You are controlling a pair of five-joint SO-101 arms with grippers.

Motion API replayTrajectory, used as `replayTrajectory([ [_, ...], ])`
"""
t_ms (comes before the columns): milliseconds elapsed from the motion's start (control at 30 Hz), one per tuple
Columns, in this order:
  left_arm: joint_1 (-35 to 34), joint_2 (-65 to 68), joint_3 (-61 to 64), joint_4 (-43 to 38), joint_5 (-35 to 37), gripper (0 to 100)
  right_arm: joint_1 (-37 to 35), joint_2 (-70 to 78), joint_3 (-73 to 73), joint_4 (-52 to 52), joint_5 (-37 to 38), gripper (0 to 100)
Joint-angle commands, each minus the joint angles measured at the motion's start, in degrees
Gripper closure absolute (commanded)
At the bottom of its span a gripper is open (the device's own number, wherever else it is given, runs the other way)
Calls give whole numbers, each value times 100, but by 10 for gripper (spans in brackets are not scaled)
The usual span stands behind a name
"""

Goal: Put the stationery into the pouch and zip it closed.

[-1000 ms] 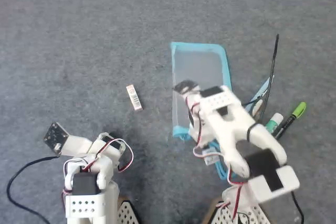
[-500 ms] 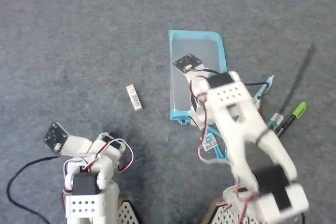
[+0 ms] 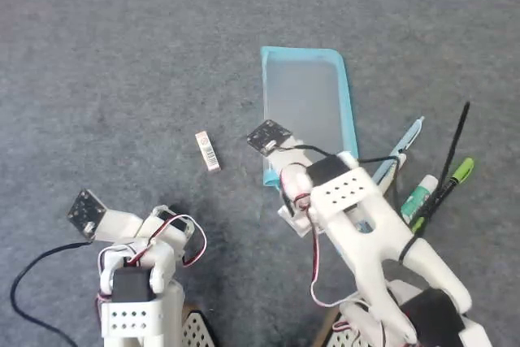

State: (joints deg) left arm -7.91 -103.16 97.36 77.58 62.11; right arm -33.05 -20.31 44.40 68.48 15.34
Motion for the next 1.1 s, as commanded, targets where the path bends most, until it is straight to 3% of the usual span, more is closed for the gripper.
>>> replayTrajectory([
  [0, -53, 9, -75, -53, -62, 891, -154, -277, -26, -312, 158, 793],
  [133, -53, 9, -75, -53, -62, 891, -127, -127, -53, -488, 167, 731],
  [400, -53, 9, -75, -53, -62, 891, -66, 1174, -536, -884, 167, 749],
  [633, -53, 9, -75, -53, -62, 891, 681, 1754, -914, -1244, 26, 750],
  [867, -53, 9, -75, -53, -62, 891, 576, 2290, -1037, -1499, 9, 753],
  [1067, -53, 9, -75, -53, -62, 891, 497, 2721, -1319, -1560, -35, 942],
])
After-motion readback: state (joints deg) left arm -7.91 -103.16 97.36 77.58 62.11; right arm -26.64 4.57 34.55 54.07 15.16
